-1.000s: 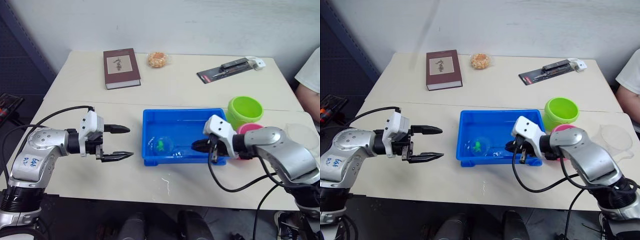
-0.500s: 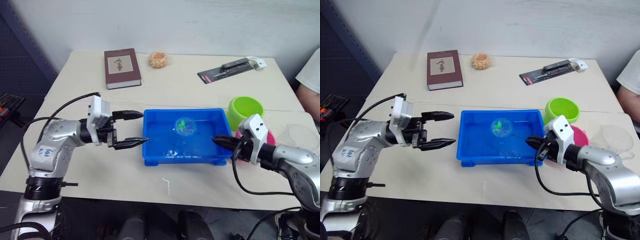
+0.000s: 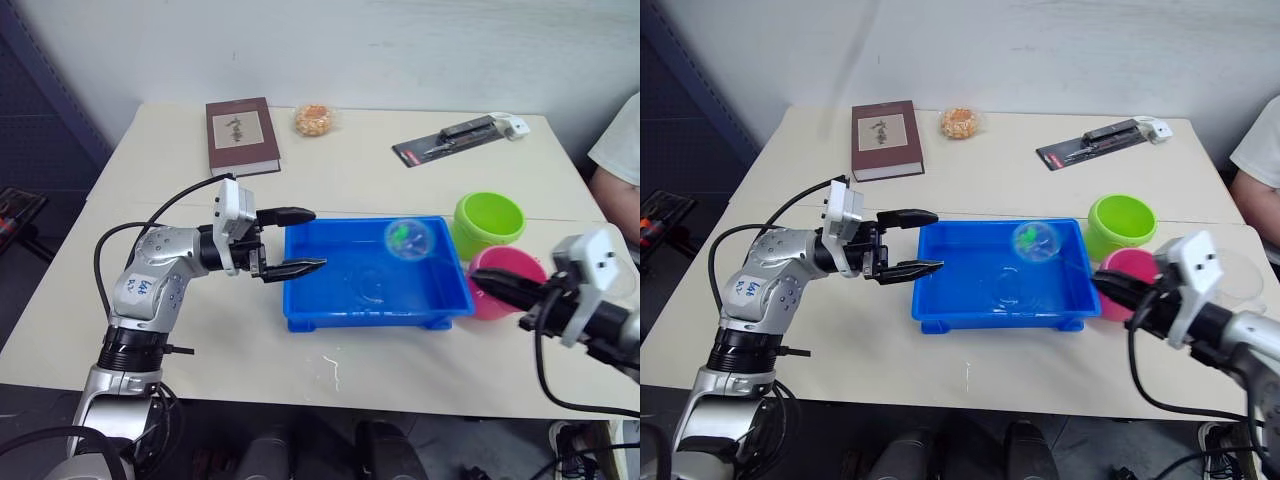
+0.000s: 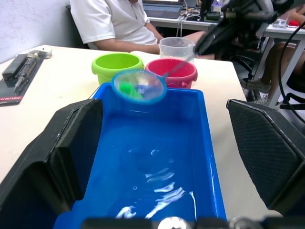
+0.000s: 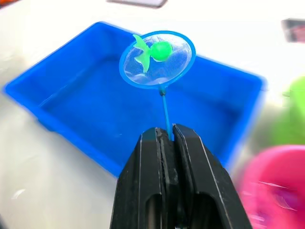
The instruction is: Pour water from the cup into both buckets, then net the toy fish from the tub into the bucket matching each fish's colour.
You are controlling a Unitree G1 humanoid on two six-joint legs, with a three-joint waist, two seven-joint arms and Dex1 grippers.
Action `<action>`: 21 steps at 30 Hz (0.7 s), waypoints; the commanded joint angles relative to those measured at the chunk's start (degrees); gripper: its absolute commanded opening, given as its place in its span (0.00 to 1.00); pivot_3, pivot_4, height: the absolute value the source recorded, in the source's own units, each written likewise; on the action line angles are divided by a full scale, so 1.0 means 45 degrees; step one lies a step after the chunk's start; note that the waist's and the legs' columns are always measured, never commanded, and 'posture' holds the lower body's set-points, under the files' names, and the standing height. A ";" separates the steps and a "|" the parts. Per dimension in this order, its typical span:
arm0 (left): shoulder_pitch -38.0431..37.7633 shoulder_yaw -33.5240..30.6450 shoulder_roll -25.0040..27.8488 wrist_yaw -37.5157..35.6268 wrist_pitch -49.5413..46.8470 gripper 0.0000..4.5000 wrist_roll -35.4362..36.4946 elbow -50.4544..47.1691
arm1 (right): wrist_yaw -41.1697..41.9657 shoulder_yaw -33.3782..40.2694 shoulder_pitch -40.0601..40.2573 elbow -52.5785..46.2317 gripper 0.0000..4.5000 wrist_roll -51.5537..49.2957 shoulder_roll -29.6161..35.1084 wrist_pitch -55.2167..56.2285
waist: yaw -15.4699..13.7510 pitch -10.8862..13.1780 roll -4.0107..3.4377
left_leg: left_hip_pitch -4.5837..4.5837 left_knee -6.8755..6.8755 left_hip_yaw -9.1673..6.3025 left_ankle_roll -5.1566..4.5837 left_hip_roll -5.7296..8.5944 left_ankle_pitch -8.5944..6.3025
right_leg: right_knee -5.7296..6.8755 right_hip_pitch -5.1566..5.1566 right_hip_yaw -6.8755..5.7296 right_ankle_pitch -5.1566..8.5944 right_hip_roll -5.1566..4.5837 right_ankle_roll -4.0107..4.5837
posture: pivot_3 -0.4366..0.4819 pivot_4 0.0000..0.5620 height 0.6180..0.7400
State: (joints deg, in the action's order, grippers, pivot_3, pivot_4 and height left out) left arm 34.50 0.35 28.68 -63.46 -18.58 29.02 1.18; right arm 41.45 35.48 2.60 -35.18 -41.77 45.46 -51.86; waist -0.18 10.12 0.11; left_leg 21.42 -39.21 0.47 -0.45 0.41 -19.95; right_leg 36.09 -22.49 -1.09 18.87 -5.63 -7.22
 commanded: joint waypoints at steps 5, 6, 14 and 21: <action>-0.0473 -0.0515 0.0000 0.0242 0.0002 0.99 0.0348 -0.0623 | -0.0838 0.1062 0.0165 0.2239 0.00 0.2816 0.0428 0.3344 | 0.0035 0.0000 0.0000 | -0.0009 0.0002 0.0015 0.0000 0.0003 0.0000 | 0.0003 0.0001 0.0012 0.0000 0.0000 0.0000 | 0.48 0.27 0.99; -0.0507 -0.0510 -0.0067 0.0320 -0.0004 0.99 0.0349 -0.0682 | -0.1082 0.0768 0.0142 0.2754 0.00 0.3573 0.0497 0.4111 | 0.0034 0.0000 0.0000 | -0.0018 0.0006 0.0020 0.0000 0.0003 0.0000 | 0.0005 0.0001 0.0016 0.0000 0.0001 -0.0001 | 0.48 0.27 0.99; -0.0537 -0.0335 -0.0616 0.0809 -0.0041 0.99 0.0262 -0.0982 | -0.3266 -0.1558 -0.0259 0.5879 0.00 0.8554 0.0618 0.9825 | 0.0044 0.0000 -0.0001 | -0.0026 0.0005 0.0038 0.0000 0.0003 0.0002 | 0.0016 -0.0003 0.0028 0.0000 0.0004 -0.0001 | 0.48 0.27 0.99; -0.0634 -0.0320 -0.0700 0.0973 -0.0100 0.99 0.0277 -0.1138 | -0.5566 -0.3095 -0.0138 0.7266 0.00 1.2780 0.1442 1.3243 | 0.0055 -0.0002 -0.0003 | -0.0030 0.0005 0.0046 0.0003 0.0003 0.0004 | 0.0022 -0.0005 0.0035 0.0000 0.0004 -0.0001 | 0.48 0.27 0.99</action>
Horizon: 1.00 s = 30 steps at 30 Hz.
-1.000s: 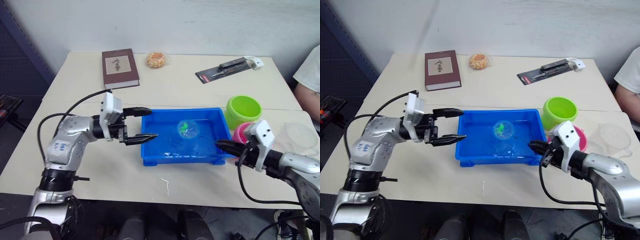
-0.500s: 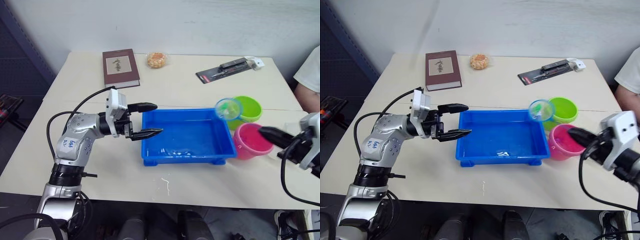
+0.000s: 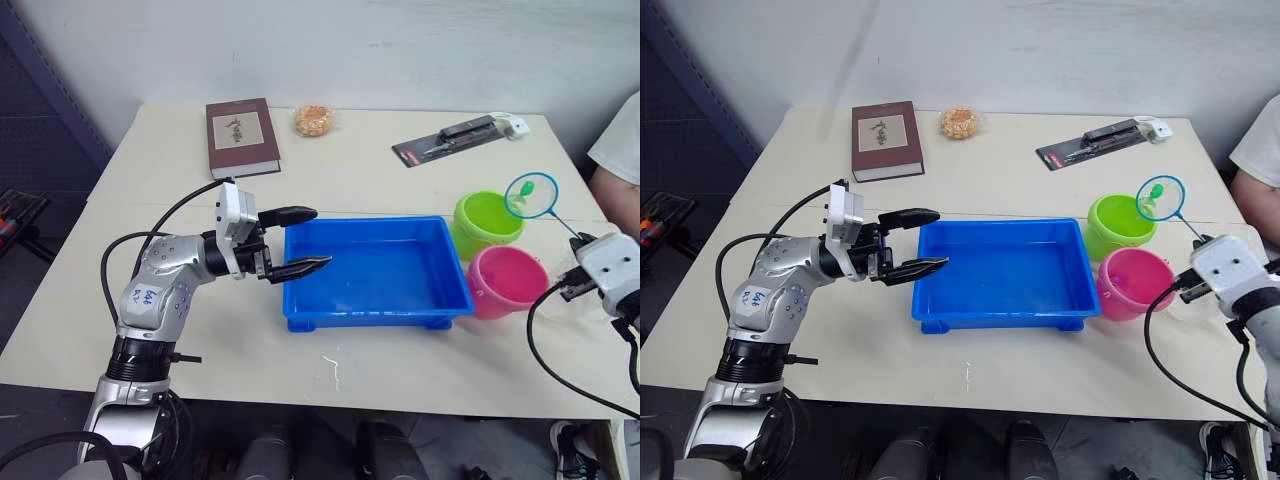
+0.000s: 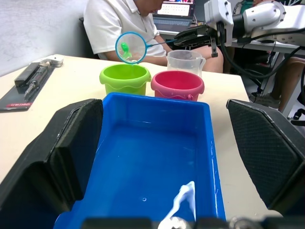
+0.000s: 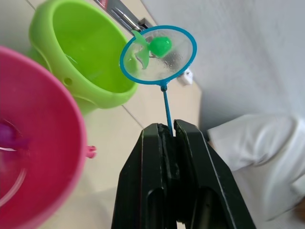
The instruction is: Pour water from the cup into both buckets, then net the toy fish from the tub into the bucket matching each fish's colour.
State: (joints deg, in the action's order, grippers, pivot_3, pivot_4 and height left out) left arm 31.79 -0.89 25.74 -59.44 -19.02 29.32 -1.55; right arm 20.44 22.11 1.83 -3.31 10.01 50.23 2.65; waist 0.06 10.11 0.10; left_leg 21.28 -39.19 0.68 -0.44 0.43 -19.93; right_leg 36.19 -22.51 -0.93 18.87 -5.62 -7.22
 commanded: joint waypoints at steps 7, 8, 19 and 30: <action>-0.0153 -0.0022 -0.0139 0.0161 0.0076 0.99 0.0138 -0.0519 | -0.3330 -0.1181 0.0069 0.0485 0.00 0.4730 0.0653 0.2170 | 0.0007 0.0000 0.0000 | 0.0000 -0.0002 0.0001 0.0003 -0.0002 0.0002 | 0.0001 0.0000 0.0002 0.0000 0.0002 0.0000 | 0.48 0.27 0.99; -0.0157 -0.0027 -0.0138 0.0171 0.0077 0.99 0.0140 -0.0528 | -0.3416 -0.1138 0.0077 0.0485 0.00 0.4740 0.0529 0.2077 | 0.0003 0.0000 0.0000 | -0.0001 -0.0002 0.0001 0.0004 -0.0002 0.0002 | 0.0002 -0.0001 0.0001 0.0000 0.0002 0.0000 | 0.48 0.27 0.99; -0.0021 -0.0098 -0.0364 0.0411 0.0092 0.99 0.0221 -0.0411 | -0.4308 -0.1431 0.0120 0.0973 0.00 0.6360 0.0701 0.1845 | 0.0013 0.0000 0.0000 | -0.0002 -0.0001 0.0004 0.0006 -0.0002 0.0003 | 0.0002 0.0001 0.0003 0.0000 0.0011 0.0000 | 0.48 0.27 0.99; 0.0102 -0.0144 -0.0293 0.0133 0.0312 0.99 0.0190 -0.0155 | -0.4062 -0.1391 0.0315 0.0873 0.00 0.6574 0.1276 0.1940 | 0.0023 0.0000 0.0000 | -0.0005 -0.0001 0.0010 0.0005 -0.0003 0.0003 | 0.0006 0.0001 0.0010 0.0000 0.0012 0.0000 | 0.48 0.27 0.99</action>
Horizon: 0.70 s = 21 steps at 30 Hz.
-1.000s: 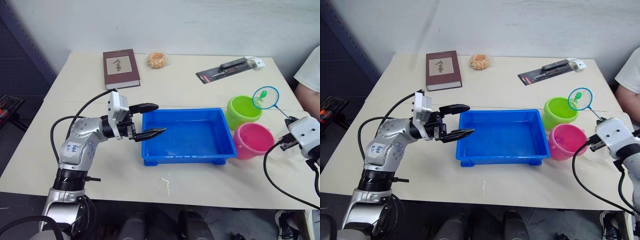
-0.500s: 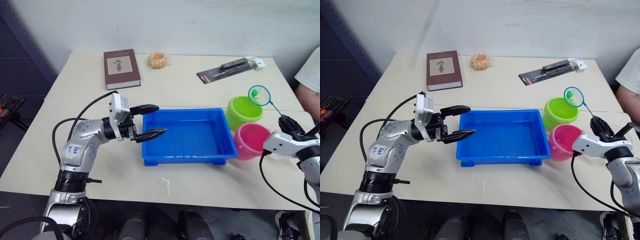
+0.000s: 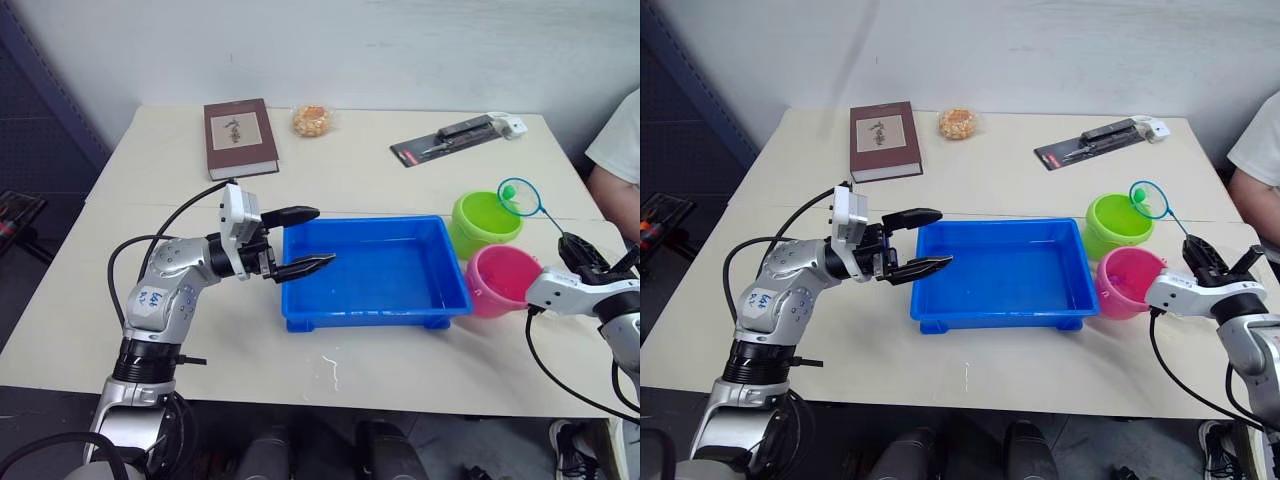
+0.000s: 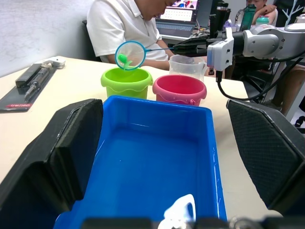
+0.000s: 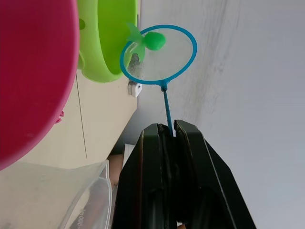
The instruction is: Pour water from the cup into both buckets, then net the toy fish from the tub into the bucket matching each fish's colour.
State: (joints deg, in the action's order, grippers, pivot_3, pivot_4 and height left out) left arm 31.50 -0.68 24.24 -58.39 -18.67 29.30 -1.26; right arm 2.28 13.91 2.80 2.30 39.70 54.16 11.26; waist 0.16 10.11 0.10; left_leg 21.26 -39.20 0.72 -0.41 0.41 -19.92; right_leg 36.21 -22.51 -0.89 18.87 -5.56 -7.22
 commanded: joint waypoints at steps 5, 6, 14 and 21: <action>0.0182 -0.0203 0.0037 -0.0165 0.0302 0.99 0.0180 -0.0193 | 0.0182 0.0439 0.0376 -0.0517 0.00 -0.0300 0.0614 0.0393 | -0.0007 0.0000 0.0000 | 0.0000 0.0000 0.0001 0.0000 0.0001 0.0000 | -0.0002 0.0001 0.0001 0.0000 -0.0001 0.0000 | 0.48 0.27 0.99; 0.0185 -0.0202 0.0033 -0.0188 0.0315 0.99 0.0173 -0.0180 | 0.0005 0.0597 0.0352 -0.0384 0.00 -0.0214 0.0656 0.0313 | -0.0006 0.0000 0.0000 | 0.0000 0.0000 0.0001 0.0000 0.0001 0.0000 | 0.0000 0.0001 0.0001 0.0000 0.0000 0.0000 | 0.48 0.27 0.99; 0.0297 -0.0131 -0.0055 -0.0303 0.0391 0.99 0.0127 -0.0051 | -0.0362 0.0583 0.0223 -0.0180 0.00 -0.0067 0.0765 0.0316 | -0.0004 0.0000 0.0000 | -0.0002 0.0000 0.0002 0.0000 -0.0002 0.0000 | 0.0001 0.0001 0.0002 0.0000 0.0002 0.0000 | 0.48 0.27 0.99; 0.0114 -0.0385 0.0402 -0.0709 0.0563 0.99 0.0104 0.0021 | 0.2013 0.1715 -0.0393 -0.0780 0.00 -0.5417 -0.0327 0.0620 | 0.0000 0.0001 0.0001 | -0.0002 0.0000 0.0003 0.0000 -0.0003 0.0000 | -0.0001 0.0003 0.0000 0.0000 0.0003 0.0000 | 0.48 0.27 0.99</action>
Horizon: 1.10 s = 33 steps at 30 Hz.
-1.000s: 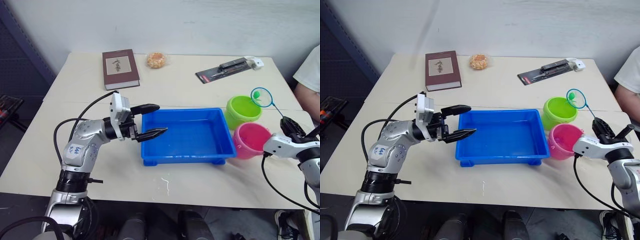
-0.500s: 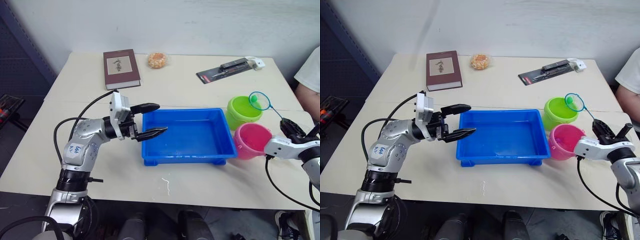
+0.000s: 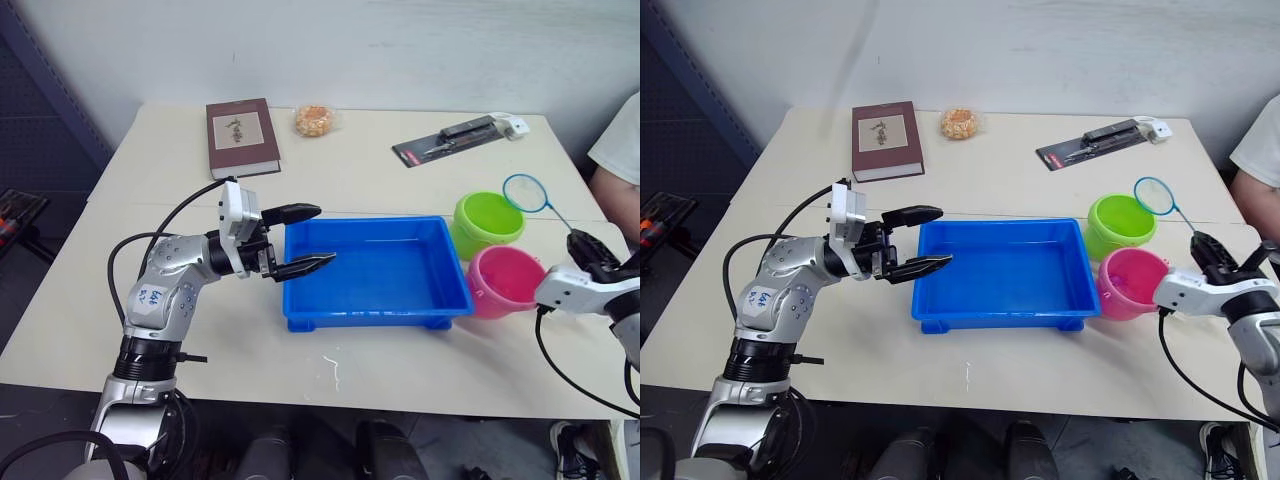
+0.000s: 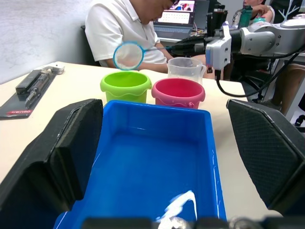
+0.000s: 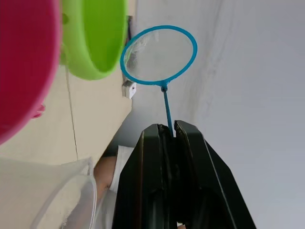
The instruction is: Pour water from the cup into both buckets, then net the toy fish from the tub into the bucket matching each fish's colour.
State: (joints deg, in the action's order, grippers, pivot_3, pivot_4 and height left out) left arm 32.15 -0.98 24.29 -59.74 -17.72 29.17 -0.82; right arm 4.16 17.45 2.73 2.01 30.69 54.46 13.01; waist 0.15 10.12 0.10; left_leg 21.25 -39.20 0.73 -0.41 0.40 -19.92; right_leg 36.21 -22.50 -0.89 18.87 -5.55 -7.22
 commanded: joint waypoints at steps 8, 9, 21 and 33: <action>-0.0250 -0.1594 0.2257 -0.1957 0.0497 0.99 0.0911 -0.0115 | 0.8037 0.2025 -0.0891 -0.4144 0.00 -1.3450 0.0120 -0.5757 | 0.0030 0.0001 -0.0002 | -0.0005 -0.0004 -0.0013 -0.0001 -0.0020 0.0000 | 0.0000 0.0009 -0.0010 0.0000 0.0003 0.0000 | 0.48 0.27 0.99; -0.0272 -0.1691 0.2526 -0.2142 0.0367 0.99 0.1024 -0.0223 | 0.8424 0.1999 -0.0921 -0.4779 0.00 -1.4665 0.0321 -0.7026 | 0.0020 0.0001 -0.0003 | -0.0005 -0.0005 -0.0015 -0.0002 -0.0020 -0.0001 | 0.0002 0.0010 -0.0010 0.0000 -0.0003 0.0000 | 0.48 0.27 0.99; -0.4403 -0.2766 0.6703 -0.5844 -0.0514 0.99 0.2125 -0.2862 | 1.1481 -0.1598 -0.0407 -0.8256 0.00 -1.5560 -0.0090 -0.7817 | 0.0010 0.0003 0.0000 | 0.0009 0.0016 -0.0062 -0.0005 -0.0021 -0.0016 | -0.0053 0.0023 -0.0010 0.0001 -0.0076 0.0005 | 0.48 0.27 0.99; -0.6986 -0.2736 0.6518 -0.4593 -0.0597 0.99 0.1882 -0.4768 | 1.1728 -0.6843 -0.0462 -0.4953 0.00 -1.0341 -0.2496 -0.5214 | 0.0044 -0.0007 0.0026 | -0.0006 0.0012 -0.0064 -0.0011 -0.0003 -0.0018 | -0.0063 0.0015 0.0045 0.0017 -0.0124 0.0035 | 0.48 0.27 0.99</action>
State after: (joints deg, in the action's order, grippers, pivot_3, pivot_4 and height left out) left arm 0.13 -13.26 53.91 -81.59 -20.71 37.74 -20.99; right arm 57.37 -11.59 2.24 -22.45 -18.47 44.64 -12.81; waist 0.34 10.08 0.22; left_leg 21.21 -39.15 0.46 -0.45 0.37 -19.99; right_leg 35.93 -22.45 -0.70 18.95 -6.06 -7.06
